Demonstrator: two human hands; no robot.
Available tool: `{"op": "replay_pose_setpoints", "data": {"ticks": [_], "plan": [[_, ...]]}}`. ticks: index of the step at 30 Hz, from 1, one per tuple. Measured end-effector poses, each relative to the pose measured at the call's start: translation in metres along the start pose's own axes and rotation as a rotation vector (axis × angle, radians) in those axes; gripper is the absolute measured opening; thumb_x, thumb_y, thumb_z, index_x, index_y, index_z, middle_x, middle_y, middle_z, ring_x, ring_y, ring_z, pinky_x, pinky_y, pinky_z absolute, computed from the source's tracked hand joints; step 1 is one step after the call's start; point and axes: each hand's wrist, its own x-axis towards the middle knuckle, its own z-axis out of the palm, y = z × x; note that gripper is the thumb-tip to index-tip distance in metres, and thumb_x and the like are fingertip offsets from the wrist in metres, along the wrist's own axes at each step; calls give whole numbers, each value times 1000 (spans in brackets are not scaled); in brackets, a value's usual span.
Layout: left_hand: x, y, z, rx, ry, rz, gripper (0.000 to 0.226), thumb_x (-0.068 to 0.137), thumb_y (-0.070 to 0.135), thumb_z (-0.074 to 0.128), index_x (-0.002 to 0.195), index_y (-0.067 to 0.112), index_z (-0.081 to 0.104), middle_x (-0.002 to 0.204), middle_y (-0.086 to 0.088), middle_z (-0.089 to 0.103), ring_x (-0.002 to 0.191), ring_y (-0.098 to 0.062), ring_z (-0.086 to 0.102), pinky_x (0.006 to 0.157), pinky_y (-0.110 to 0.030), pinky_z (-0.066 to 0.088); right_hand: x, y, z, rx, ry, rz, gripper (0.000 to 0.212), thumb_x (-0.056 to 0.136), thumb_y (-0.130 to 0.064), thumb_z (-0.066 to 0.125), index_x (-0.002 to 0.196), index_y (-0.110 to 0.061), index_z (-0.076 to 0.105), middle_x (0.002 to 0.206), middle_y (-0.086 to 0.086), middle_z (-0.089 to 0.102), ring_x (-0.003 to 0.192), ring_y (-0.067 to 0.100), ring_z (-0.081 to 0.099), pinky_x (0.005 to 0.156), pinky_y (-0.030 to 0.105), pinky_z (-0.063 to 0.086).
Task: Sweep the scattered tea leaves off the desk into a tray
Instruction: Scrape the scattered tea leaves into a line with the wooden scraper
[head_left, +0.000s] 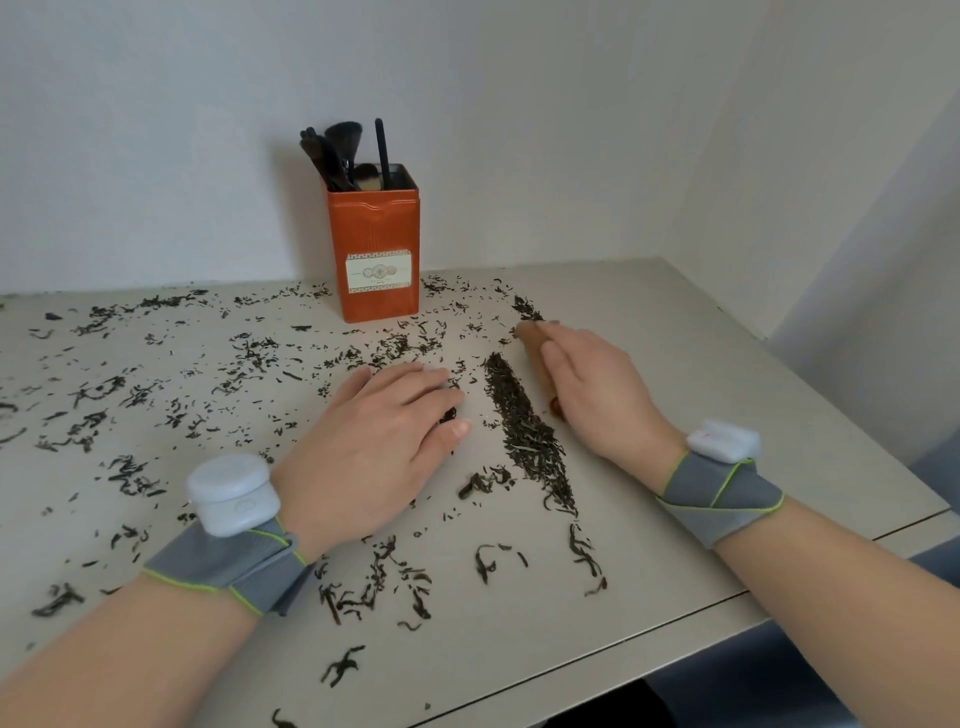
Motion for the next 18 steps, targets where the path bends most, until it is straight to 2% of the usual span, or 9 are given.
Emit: {"op": "replay_pose_setpoints", "data": {"ticks": [2,9,13,18], "plan": [[0,0,-1,1,7,2,59,105,58,18,154,36,42,163,18,32,154,-5,14,128,-40,9,6,18,-9,62,51,60,38,109,-27,35,140,-22,57,125,8,67,116,28,57,97,37,42],[0,0,0,8,17,2,58,106,57,18,153,35,44,161,18,35,153,-5,16,128,-39,10,33,76,-21,-153,-4,211,42,109,-31,31,141,-18,54,124,17,64,114,36,58,96,43,45],[1,-1,-1,-5,8,-7,60,105,59,16,154,35,42,162,18,34,154,-5,16,127,-43,13,54,66,-8,-250,-4,163,41,109,-32,30,133,-14,56,110,20,63,102,39,59,81,38,42],[1,0,-2,0,4,-14,60,105,59,16,154,36,42,162,18,33,154,-5,16,128,-41,12,65,36,13,-239,11,42,40,109,-31,31,134,-15,57,110,18,63,100,39,60,82,39,44]]}}
